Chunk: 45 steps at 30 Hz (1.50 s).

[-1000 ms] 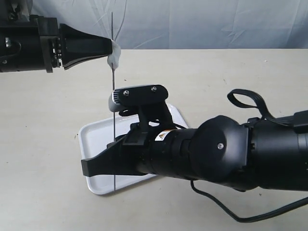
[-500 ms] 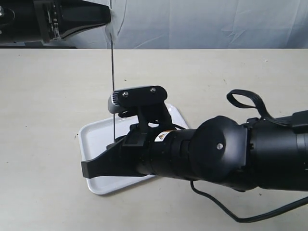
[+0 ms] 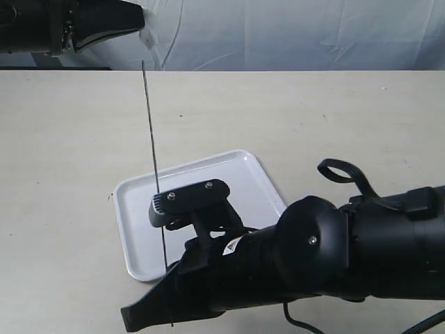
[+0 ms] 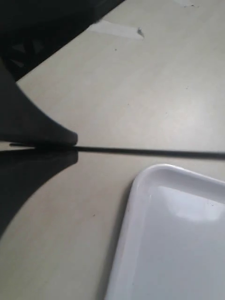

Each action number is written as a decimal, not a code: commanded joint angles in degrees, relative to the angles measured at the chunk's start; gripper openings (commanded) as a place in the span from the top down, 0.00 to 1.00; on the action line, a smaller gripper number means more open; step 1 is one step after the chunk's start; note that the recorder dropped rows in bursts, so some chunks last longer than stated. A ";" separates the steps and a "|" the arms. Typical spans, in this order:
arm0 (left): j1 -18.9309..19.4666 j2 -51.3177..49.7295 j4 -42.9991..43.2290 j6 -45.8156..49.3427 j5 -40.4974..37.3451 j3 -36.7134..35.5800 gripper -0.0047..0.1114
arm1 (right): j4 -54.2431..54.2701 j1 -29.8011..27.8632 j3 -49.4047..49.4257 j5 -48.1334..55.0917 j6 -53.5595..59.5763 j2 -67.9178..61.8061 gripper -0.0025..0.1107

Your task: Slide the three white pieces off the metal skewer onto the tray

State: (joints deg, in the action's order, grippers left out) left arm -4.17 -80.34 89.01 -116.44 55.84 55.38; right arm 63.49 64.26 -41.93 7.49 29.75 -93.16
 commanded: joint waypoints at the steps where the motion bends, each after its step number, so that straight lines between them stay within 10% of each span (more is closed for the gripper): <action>1: -0.05 0.35 -0.26 -0.30 -0.94 -0.24 0.96 | -0.04 -0.23 -0.04 -0.51 0.12 1.04 0.98; 15: -3.26 -9.91 10.93 -1.58 -7.91 -13.87 0.96 | 1.95 -0.76 -0.04 -4.66 -0.05 7.66 0.98; 25: -10.87 -17.85 10.93 1.57 -21.29 -15.64 0.96 | -1.40 -21.39 -0.04 13.46 -0.27 12.18 0.98; 30: -10.87 -21.51 10.93 4.69 -20.38 -15.64 0.96 | -3.65 -22.30 -0.04 14.12 -0.44 12.27 0.98; 45: -10.75 -22.19 9.03 6.12 -17.54 -13.28 0.50 | -38.27 -25.95 -7.34 24.50 -26.54 11.02 0.98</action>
State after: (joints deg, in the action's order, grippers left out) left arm -14.78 -103.51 99.11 -110.62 36.76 40.90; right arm 32.54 38.76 -46.21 29.19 8.19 -81.35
